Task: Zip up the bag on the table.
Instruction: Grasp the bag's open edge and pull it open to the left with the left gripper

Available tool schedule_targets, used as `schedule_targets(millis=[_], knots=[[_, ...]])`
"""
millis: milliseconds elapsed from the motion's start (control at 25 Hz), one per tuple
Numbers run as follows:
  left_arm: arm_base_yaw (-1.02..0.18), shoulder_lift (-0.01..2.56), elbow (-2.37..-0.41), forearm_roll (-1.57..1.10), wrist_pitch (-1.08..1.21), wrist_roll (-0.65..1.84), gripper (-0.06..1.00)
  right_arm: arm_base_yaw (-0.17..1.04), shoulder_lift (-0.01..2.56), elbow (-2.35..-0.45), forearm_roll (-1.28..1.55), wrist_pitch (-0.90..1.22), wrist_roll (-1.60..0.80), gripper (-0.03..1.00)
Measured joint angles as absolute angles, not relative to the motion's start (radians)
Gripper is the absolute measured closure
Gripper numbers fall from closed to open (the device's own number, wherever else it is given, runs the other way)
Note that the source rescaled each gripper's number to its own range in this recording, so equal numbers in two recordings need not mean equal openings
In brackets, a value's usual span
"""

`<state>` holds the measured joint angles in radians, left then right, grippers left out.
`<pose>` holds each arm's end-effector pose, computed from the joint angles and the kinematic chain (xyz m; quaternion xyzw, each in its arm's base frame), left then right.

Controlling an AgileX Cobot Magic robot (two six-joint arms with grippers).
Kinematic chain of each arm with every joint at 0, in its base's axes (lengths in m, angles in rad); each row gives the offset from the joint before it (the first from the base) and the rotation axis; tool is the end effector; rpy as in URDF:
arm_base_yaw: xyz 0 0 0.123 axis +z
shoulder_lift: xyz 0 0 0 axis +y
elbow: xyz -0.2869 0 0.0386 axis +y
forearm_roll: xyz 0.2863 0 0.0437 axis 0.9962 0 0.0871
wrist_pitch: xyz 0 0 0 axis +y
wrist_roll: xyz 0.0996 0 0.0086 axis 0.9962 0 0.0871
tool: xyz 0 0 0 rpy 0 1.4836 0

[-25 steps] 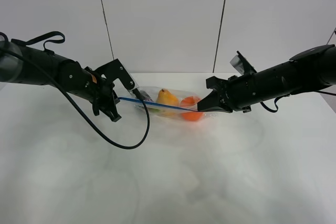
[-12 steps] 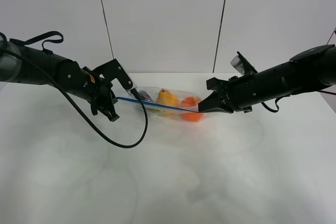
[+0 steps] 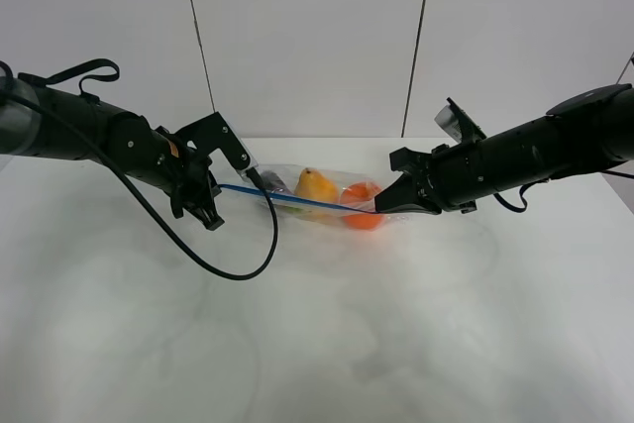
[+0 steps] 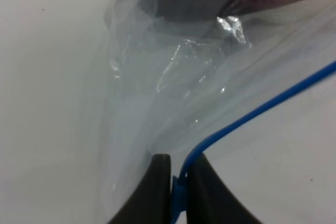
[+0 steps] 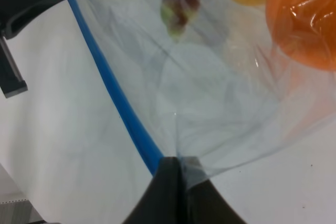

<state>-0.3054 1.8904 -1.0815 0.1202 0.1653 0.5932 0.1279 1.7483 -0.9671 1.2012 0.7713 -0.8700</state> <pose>0.4004 -0.1241 0.1288 0.4557 0.8243 0.0769 0.3270 0.3504 0.1106 0.1628 -0.0571 0.9071 0.3708 0.1909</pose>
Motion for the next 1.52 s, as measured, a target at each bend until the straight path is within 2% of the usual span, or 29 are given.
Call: schedule_targets(millis=[1360,1520], knots=[[-0.267,1.890,-1.082,0.126,0.169,0.570,0.94,0.128,1.748,-0.967,1.202,0.765,-0.870,0.97],[-0.265,1.890,-1.082,0.127,0.169,0.570,0.90,0.128,1.748,-0.967,1.196,0.764,-0.870,0.97]])
